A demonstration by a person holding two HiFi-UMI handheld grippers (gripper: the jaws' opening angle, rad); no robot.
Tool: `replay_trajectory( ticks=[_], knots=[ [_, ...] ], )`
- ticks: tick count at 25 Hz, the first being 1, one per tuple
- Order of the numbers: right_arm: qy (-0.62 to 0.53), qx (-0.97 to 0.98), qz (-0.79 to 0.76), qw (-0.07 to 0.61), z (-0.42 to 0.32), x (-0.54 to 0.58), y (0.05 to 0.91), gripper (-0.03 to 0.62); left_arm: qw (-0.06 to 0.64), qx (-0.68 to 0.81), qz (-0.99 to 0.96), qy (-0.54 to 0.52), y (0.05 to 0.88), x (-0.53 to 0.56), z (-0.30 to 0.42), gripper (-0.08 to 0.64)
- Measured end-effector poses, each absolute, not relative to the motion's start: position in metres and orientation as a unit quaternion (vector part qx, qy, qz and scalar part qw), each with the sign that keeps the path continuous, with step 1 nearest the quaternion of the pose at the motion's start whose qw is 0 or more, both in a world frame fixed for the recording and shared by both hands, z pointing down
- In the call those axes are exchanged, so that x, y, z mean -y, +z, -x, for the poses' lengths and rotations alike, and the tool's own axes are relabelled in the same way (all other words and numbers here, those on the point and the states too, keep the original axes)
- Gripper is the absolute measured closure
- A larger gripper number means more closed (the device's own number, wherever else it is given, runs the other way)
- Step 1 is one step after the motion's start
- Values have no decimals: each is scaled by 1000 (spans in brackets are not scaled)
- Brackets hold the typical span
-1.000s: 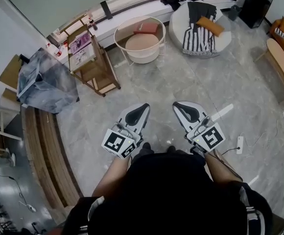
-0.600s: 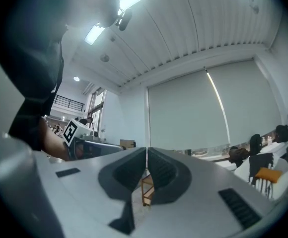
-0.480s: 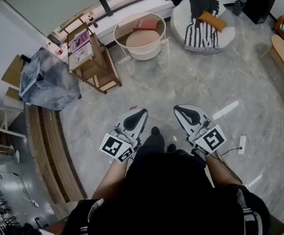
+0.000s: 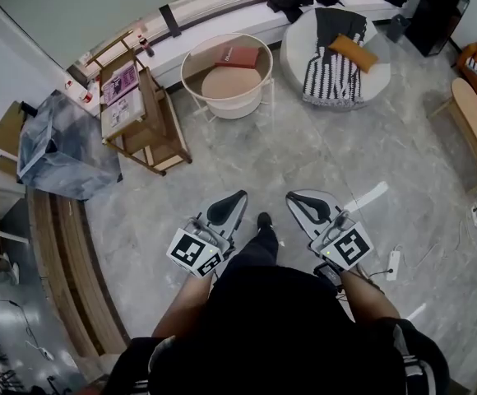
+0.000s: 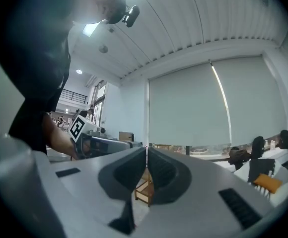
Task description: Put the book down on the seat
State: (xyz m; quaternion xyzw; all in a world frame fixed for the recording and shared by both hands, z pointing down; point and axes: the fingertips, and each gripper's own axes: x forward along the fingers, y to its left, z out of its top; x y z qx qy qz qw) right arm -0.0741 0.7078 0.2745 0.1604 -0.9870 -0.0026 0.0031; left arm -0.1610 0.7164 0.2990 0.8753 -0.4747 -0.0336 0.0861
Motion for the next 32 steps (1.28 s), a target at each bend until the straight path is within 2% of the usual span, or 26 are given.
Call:
replay_trajectory(
  ticks=[5,9,16,21,32],
  knots=[
    [1,987,-159,20,92,-632,266,563,85,479,-872,-54,295,-641,189,535],
    [10,986,-165,24,111,-576,261,563,110,477,-869,-77,290,-586,214,535],
    [-12,988,-155,-4,155,-509,247,563,105,469,-873,-86,291,-521,247,535],
    [-6,987,-161,21,167,-462,260,562,123,467,-871,-95,300,-487,266,535],
    [15,992,-127,1,204,-342,277,563,122,500,-853,-81,306,-377,300,535]
  ],
)
